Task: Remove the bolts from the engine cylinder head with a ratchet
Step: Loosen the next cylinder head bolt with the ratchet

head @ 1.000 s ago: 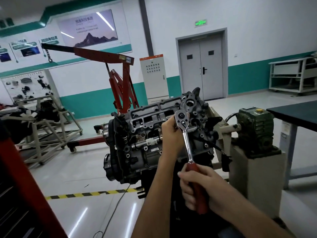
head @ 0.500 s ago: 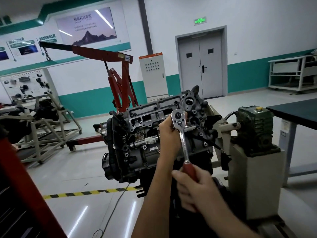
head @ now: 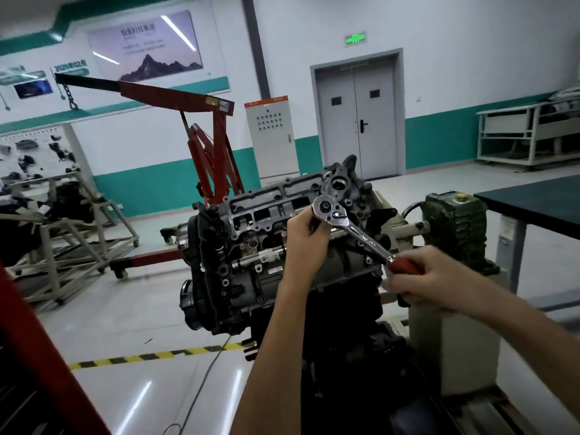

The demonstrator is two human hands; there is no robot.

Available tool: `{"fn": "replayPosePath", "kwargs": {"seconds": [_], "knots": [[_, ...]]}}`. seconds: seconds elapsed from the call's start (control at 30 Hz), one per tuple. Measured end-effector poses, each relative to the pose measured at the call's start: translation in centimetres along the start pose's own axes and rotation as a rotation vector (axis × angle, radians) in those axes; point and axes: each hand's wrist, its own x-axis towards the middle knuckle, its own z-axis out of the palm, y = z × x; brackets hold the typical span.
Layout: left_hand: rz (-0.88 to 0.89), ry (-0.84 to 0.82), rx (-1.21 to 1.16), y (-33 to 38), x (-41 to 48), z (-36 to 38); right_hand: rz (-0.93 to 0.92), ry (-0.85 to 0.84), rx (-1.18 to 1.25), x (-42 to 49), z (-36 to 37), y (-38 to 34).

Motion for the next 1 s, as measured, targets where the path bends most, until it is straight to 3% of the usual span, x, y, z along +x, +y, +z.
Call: {"fn": "replayPosePath", "kwargs": {"seconds": [0.13, 0.23, 0.37, 0.43, 0.53, 0.63, 0.7, 0.83, 0.93, 1.0], "knots": [[0.052, 0.029, 0.004, 0.2, -0.2, 0.4, -0.008, 0.039, 0.634, -0.4, 10.8, 1.8], [0.081, 0.023, 0.031, 0.4, 0.0, 0.3, -0.102, 0.132, 0.756, 0.6, 15.0, 1.1], [0.042, -0.018, 0.044, 0.4, 0.2, -0.1, 0.022, 0.031, 0.628, 0.1, 10.8, 1.8], [0.018, -0.019, 0.039, 0.4, 0.2, -0.1, 0.066, -0.024, 0.4, -0.1, 5.6, 2.0], [0.005, -0.018, 0.036, 0.2, 0.2, -0.2, -0.015, -0.001, -0.086, 0.2, -1.7, -0.1], [0.0, 0.023, 0.032, -0.2, -0.1, -0.5, -0.056, -0.02, -0.167, 0.4, -2.7, -0.8], [-0.016, 0.024, 0.013, -0.2, -0.3, -0.5, -0.04, -0.033, -0.004, -0.1, 0.8, 0.3], [-0.005, 0.037, 0.021, 0.2, -0.2, -0.1, -0.05, 0.051, 0.668, -0.6, 11.8, 1.7], [0.008, 0.004, -0.005, 0.3, -0.2, -0.4, -0.098, 0.156, 0.761, 0.7, 16.0, 0.9], [-0.019, -0.011, -0.012, 0.2, 0.0, -0.5, -0.051, 0.114, 0.701, 0.7, 14.9, 1.0]]}}
